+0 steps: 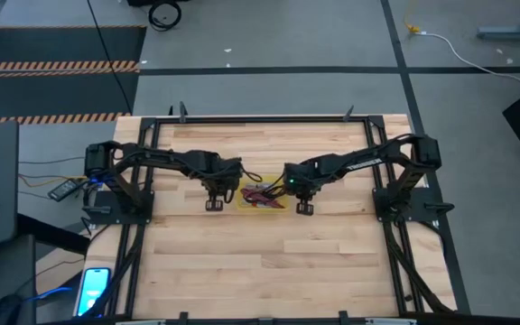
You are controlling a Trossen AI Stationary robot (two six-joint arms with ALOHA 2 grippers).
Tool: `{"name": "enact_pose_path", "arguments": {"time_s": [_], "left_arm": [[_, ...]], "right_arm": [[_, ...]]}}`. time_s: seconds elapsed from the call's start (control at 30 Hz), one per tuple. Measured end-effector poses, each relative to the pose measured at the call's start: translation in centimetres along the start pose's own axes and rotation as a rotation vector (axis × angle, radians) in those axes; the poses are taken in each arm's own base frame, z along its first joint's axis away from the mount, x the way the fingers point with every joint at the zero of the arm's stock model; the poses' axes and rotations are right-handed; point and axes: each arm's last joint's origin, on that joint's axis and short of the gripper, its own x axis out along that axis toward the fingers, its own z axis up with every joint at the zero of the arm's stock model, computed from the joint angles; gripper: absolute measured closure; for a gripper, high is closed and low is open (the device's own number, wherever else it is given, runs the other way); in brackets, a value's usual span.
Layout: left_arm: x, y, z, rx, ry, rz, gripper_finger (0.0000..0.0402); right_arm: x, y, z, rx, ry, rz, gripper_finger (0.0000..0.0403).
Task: Pick and place USB-C Cables
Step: Adjust the yellow transparent bin
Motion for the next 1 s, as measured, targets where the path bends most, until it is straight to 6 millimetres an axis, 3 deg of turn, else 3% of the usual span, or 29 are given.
{"name": "enact_pose_path", "arguments": {"time_s": [0.4, 1.0], "left_arm": [[-0.1, 0.0, 0.9, 0.000, -0.092, 0.017, 0.0401], [-0.2, -0.9, 2.0, 0.020, -0.191, -0.024, 0.0401]], "right_arm": [[-1.0, 1.4, 1.8, -0.042, -0.094, 0.015, 0.0402], [-1.1, 1.4, 2.0, -0.039, -0.116, 0.016, 0.0402]]}}
